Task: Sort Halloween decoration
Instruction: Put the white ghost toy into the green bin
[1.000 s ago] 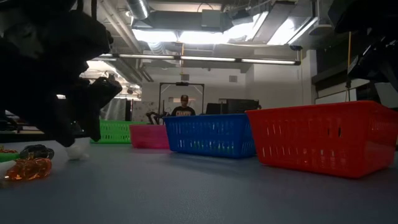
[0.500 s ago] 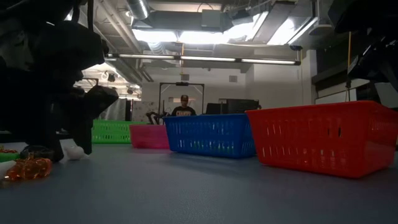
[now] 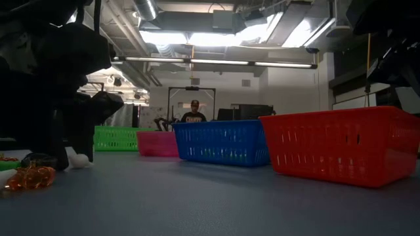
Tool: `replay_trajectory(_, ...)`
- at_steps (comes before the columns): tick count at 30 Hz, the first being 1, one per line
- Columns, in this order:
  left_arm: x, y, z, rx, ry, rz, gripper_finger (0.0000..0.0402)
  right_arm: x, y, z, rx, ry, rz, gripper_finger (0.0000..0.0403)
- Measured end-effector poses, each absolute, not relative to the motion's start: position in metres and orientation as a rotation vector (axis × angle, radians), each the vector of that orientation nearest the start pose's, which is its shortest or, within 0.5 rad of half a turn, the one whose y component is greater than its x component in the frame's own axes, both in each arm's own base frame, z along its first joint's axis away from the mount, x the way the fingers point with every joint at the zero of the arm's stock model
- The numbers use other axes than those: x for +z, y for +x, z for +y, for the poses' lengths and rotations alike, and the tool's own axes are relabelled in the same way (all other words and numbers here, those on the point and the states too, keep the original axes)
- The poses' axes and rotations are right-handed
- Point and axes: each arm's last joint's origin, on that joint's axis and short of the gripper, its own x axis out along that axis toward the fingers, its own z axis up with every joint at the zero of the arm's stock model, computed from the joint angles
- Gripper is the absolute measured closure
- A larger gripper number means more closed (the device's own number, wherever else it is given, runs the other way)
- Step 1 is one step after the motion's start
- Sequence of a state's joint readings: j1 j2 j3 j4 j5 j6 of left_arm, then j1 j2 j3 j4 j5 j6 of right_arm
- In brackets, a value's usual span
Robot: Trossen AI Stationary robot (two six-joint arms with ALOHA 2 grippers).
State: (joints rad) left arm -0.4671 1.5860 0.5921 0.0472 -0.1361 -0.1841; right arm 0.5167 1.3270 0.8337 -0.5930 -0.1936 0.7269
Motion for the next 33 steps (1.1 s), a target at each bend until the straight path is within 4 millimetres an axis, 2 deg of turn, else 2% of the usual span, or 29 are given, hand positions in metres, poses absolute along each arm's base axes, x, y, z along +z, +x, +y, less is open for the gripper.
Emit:
replay_trajectory(13,0.1168,0.2394,-0.1134,-0.186,0.062,0.925,0.0276,0.2113,0.2108,0.1256,0.194,0.440,1.249,0.0189)
replay_trajectory(25,0.1168,0.2404,-0.1111,-0.172,0.060,0.924,0.0325,0.2113,0.2108,0.1256,0.193,0.439,1.248,0.0189)
replay_trajectory(33,0.1167,0.2403,-0.1112,-0.174,0.060,0.925,0.0330,0.2113,0.2108,0.1255,0.192,0.439,1.248,0.0189)
